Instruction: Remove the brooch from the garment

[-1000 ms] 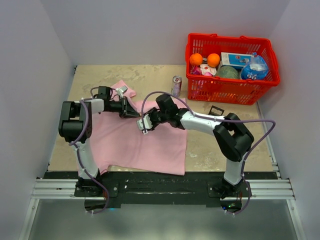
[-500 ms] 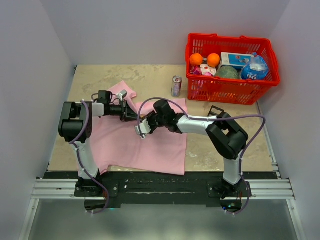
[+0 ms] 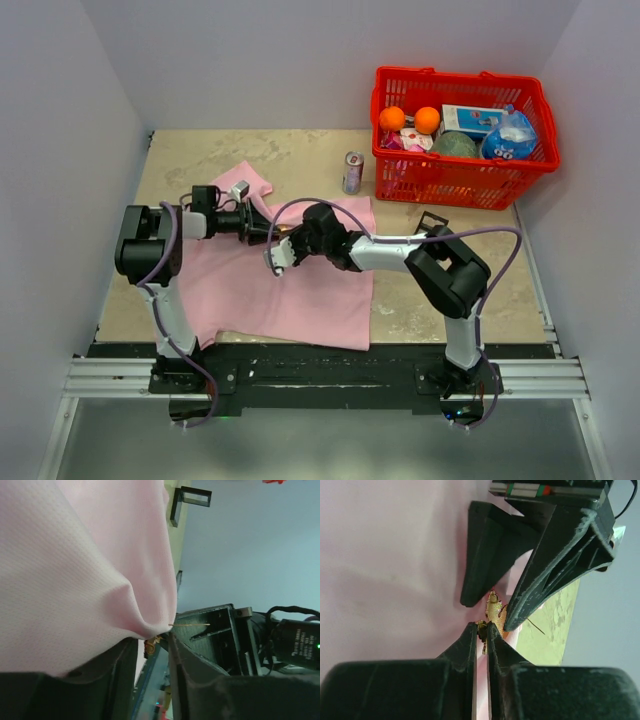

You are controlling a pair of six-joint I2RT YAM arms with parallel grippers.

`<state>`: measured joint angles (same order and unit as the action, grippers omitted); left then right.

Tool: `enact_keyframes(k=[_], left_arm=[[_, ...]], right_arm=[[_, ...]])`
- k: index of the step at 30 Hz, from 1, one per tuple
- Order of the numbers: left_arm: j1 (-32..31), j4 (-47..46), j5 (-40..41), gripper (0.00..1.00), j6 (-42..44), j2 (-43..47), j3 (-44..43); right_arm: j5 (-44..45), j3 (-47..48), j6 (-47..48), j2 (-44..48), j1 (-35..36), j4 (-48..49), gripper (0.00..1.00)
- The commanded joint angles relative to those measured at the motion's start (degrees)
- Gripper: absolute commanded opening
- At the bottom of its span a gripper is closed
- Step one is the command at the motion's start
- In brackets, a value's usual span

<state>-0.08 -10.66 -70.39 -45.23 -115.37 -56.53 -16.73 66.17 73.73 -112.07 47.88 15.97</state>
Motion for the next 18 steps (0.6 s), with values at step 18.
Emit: enact_keyframes(k=[18], left_arm=[[6.49,26.03,13.44,0.57,28.62,11.84,-7.45]], right_arm=[[-20.09,38.07,-35.49,-11.77,-7.71,-43.66,0.0]])
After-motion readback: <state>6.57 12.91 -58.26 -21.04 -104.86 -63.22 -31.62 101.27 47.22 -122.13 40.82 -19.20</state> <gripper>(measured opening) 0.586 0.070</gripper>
